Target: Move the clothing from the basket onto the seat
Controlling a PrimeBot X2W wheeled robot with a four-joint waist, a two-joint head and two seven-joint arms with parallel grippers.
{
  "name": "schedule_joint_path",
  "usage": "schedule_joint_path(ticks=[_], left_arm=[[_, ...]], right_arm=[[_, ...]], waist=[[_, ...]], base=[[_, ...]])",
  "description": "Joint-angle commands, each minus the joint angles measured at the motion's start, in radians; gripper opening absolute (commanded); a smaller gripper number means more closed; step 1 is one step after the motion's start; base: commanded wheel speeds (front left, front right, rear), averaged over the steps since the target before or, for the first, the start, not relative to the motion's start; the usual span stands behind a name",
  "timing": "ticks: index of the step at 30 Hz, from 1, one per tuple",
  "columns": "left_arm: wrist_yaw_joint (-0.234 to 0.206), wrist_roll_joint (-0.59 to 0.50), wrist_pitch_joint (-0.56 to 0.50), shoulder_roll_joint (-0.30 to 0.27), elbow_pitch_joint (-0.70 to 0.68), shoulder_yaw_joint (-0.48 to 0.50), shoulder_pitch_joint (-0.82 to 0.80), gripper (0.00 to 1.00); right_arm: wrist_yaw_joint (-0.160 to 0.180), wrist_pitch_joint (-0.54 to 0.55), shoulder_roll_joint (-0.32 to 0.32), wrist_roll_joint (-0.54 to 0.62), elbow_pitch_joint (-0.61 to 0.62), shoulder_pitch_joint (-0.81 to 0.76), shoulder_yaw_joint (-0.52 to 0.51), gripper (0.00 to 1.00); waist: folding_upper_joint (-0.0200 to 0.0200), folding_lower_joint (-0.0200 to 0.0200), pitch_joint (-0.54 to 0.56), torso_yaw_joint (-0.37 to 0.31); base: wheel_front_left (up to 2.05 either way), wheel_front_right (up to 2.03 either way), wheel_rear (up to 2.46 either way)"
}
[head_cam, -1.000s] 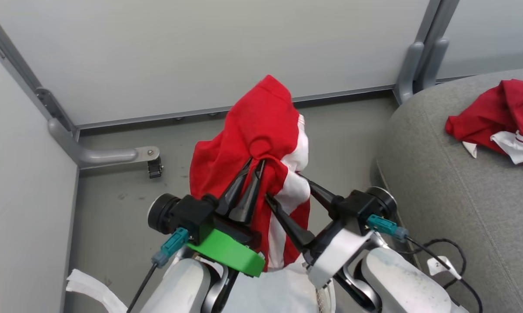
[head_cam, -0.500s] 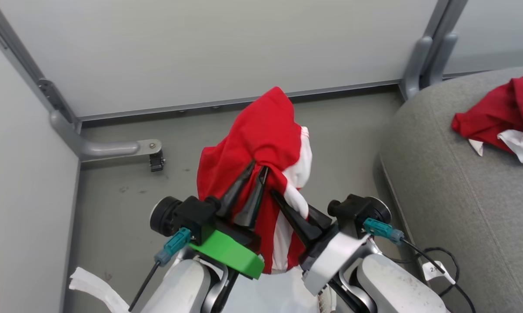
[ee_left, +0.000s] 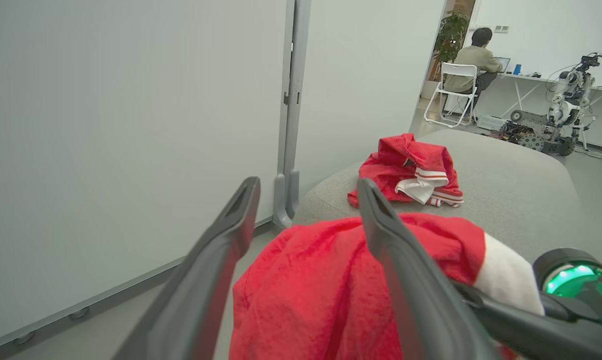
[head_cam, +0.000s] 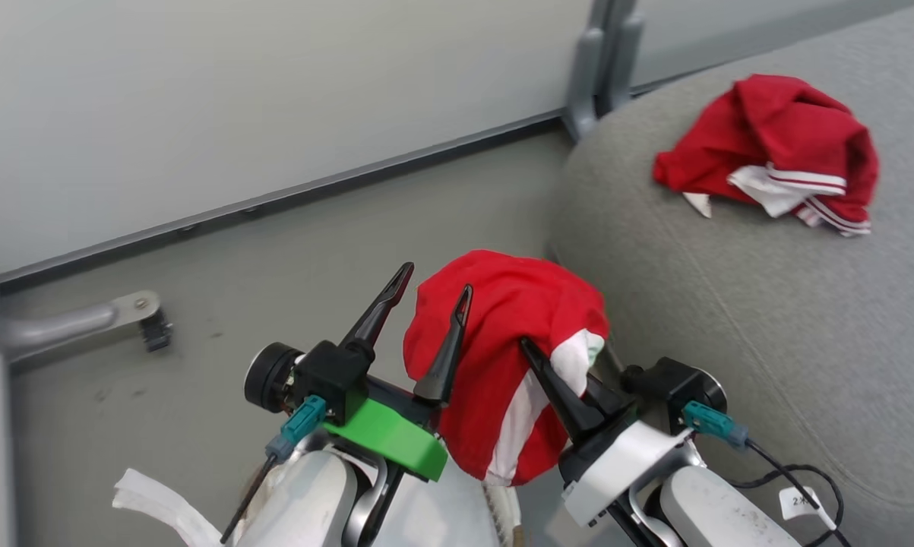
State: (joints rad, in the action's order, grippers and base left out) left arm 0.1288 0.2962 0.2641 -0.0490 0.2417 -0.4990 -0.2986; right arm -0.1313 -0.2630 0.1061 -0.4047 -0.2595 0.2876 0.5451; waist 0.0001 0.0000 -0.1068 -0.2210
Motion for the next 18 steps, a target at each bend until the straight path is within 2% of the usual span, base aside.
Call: schedule_joint_path(ticks=[1,9,18], left_arm=[[0.003,-0.011,0.000,-0.004,0.005,-0.002,-0.011,1.00],[0.003,-0.025,0.000,-0.004,0.024,-0.002,-0.026,1.00],[0.003,0.011,0.000,-0.014,0.072,-0.099,-0.086,1.00]], right_arm=[[0.001,-0.002,0.002,0.005,0.009,-0.019,-0.010,0.00],[0.001,-0.002,0.011,0.017,0.032,-0.054,-0.054,0.00],[0.001,-0.002,0.026,0.065,0.102,-0.088,-0.240,0.00]], waist=[[-0.0001,0.0000,-0.027,-0.145],[-0.0001,0.0000,-0.052,-0.305],[-0.0001,0.0000,-0.103,-0.328]], base=[[0.00,0.00,0.00],[0.00,0.00,0.00],[0.00,0.00,0.00]])
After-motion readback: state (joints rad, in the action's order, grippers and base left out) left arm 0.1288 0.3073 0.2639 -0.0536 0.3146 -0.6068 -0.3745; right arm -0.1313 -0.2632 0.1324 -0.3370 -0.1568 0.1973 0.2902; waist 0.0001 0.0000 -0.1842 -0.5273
